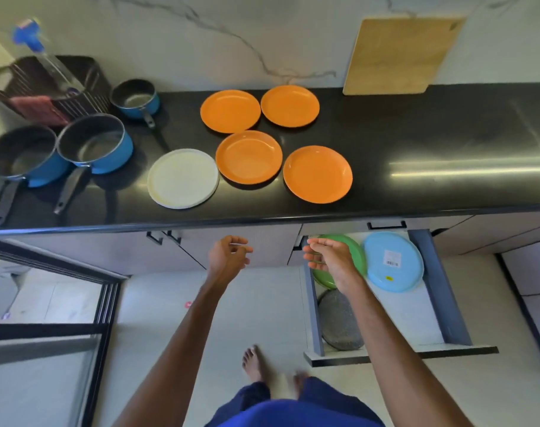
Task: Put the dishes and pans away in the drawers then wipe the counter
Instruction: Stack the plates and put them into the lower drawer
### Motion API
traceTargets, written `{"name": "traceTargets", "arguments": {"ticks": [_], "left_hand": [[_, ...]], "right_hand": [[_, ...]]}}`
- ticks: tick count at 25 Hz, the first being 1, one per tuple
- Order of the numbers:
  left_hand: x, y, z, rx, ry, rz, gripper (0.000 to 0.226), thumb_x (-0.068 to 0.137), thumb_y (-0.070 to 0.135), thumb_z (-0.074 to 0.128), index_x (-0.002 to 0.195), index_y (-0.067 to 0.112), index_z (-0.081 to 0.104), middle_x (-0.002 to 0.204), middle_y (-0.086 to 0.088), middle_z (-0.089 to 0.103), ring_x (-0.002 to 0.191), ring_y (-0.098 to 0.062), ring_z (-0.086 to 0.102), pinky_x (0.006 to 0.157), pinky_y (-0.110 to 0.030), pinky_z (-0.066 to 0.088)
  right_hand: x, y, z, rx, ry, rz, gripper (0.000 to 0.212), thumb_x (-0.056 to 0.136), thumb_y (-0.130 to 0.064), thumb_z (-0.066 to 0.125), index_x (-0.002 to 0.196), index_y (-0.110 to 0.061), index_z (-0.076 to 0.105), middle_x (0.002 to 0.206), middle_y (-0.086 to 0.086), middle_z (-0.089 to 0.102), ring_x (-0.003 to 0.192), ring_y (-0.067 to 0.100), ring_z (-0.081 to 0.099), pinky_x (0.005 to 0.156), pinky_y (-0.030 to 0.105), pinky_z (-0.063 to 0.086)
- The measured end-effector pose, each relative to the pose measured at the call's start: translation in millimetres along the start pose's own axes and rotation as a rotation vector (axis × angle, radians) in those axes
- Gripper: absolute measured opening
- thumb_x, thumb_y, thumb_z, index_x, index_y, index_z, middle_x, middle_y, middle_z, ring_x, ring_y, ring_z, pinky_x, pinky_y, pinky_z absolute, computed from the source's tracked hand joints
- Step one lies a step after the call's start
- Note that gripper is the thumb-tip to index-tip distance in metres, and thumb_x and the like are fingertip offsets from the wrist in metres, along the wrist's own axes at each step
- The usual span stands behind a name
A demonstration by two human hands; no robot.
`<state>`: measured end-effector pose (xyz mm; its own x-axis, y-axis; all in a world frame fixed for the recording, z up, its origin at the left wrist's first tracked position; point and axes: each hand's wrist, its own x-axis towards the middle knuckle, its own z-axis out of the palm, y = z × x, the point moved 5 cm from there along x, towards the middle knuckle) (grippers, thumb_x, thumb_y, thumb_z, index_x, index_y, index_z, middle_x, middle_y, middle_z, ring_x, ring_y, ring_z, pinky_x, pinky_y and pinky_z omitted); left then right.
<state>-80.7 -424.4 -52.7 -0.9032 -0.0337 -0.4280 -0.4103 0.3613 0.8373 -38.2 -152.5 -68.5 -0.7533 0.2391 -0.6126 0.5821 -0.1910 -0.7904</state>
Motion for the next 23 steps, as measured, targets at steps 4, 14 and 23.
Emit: {"name": "traceTargets", "arguments": {"ticks": [4, 14, 23], "left_hand": [[9.0, 17.1, -19.0, -0.015, -0.008, 0.039, 0.015, 0.098, 0.009, 0.059, 0.11, 0.004, 0.066, 0.098, -0.008, 0.076, 0.08, -0.026, 0.074, 0.069, -0.032, 0.06], [105.2, 57.7, -1.3, 0.064, 0.048, -0.116, 0.014, 0.091, 0.01, 0.063, 0.078, 0.011, 0.068, 0.085, -0.006, 0.071, 0.081, -0.02, 0.072, 0.077, -0.038, 0.062], [210.8, 58.1, 24.2, -0.21, 0.139, -0.425, 0.046, 0.096, 0.033, 0.068, 0.134, 0.012, 0.053, 0.116, -0.012, 0.07, 0.075, -0.021, 0.074, 0.063, -0.03, 0.062]], "right_hand": [[13.4, -11.8, 14.9, 0.015, -0.011, 0.021, 0.018, 0.1, -0.012, 0.065, 0.114, -0.006, 0.072, 0.103, 0.013, 0.079, 0.094, 0.027, 0.075, 0.089, 0.043, 0.06], [92.0, -47.5, 12.2, 0.169, 0.188, 0.122, 0.029, 0.102, -0.03, 0.063, 0.111, -0.001, 0.063, 0.1, 0.019, 0.075, 0.087, 0.028, 0.074, 0.073, 0.037, 0.062], [149.4, -58.7, 7.4, -0.015, 0.265, 0.209, 0.023, 0.097, -0.012, 0.065, 0.11, 0.007, 0.066, 0.092, 0.019, 0.076, 0.07, 0.024, 0.072, 0.058, 0.031, 0.058]]}}
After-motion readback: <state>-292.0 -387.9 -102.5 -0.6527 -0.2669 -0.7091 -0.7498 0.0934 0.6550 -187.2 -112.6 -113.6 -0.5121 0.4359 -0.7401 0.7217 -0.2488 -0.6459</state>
